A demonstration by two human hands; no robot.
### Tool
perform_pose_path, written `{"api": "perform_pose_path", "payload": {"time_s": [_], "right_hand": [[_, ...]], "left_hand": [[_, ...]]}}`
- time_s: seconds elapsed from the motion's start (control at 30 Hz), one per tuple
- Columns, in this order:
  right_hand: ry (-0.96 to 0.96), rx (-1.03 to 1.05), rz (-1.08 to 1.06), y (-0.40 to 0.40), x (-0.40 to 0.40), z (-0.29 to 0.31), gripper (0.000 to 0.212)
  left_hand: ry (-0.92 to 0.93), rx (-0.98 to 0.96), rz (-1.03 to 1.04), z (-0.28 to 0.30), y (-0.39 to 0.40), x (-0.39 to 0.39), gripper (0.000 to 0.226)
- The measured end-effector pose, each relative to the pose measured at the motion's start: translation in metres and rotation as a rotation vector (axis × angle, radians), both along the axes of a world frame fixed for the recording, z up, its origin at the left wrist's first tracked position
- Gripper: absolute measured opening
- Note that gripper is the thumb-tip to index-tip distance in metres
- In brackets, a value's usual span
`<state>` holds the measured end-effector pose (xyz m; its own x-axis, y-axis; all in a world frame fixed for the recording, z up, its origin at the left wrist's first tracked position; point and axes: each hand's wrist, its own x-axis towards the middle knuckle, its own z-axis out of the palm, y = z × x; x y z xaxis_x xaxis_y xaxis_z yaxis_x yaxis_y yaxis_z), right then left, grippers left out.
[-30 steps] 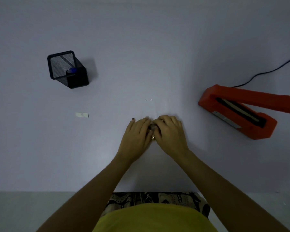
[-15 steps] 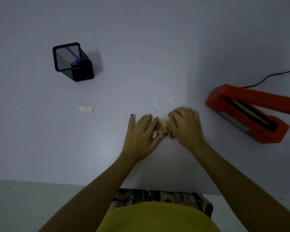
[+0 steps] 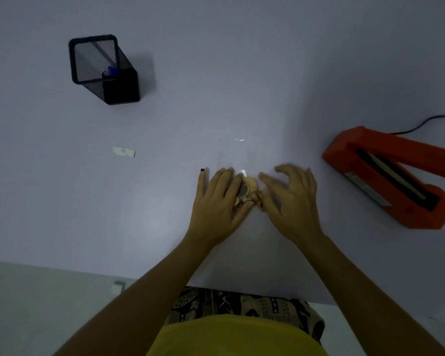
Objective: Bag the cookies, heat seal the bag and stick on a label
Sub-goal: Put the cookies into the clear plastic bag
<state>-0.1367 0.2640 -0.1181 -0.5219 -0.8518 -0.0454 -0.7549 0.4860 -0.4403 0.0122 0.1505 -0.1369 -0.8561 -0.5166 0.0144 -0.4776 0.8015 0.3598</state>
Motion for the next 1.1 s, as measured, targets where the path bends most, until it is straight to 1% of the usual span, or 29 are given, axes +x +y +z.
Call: {"api": "perform_pose_path", "payload": {"time_s": [0.1,0.23,0.4,0.53,0.67,0.73,0.83,1.0,1.1], "right_hand": [[-0.021,-0.017,0.061,-0.007,0.009,-0.002,0.042],[-0.037,-0.032,0.118,-0.014,0.013,-0.007,0.042],[-0.056,-0.066,0.011,0.005,0.0,-0.013,0.045],[-0.058,-0.083,0.072,0.008,0.003,-0.014,0.051],[-0.009,-0.138,0.114,-0.003,-0.007,-0.01,0.048],[-0.028,-0.154,0.247,-0.019,-0.014,-0.006,0.049],[-0.043,-0.091,0.498,-0.046,-0.025,-0.006,0.05],[0.089,0.061,0.814,-0.077,-0.047,-0.013,0.058],[0.19,0.122,0.897,-0.085,-0.063,-0.016,0.063]], "left_hand": [[0.064,0.009,0.013,-0.007,0.0,0.001,0.057],[0.139,0.014,0.02,-0.015,0.0,0.0,0.055],[0.151,0.01,0.031,-0.015,0.001,0.001,0.061],[0.158,0.039,-0.012,-0.015,0.003,0.003,0.064],[0.169,0.075,-0.024,-0.014,0.001,0.002,0.06],[0.171,0.099,-0.023,-0.014,0.001,0.0,0.059],[0.175,0.114,-0.017,-0.016,0.001,0.0,0.059],[0.204,0.13,0.008,-0.015,0.003,0.001,0.056],[0.202,0.117,0.007,-0.014,0.003,0.001,0.057]]}}
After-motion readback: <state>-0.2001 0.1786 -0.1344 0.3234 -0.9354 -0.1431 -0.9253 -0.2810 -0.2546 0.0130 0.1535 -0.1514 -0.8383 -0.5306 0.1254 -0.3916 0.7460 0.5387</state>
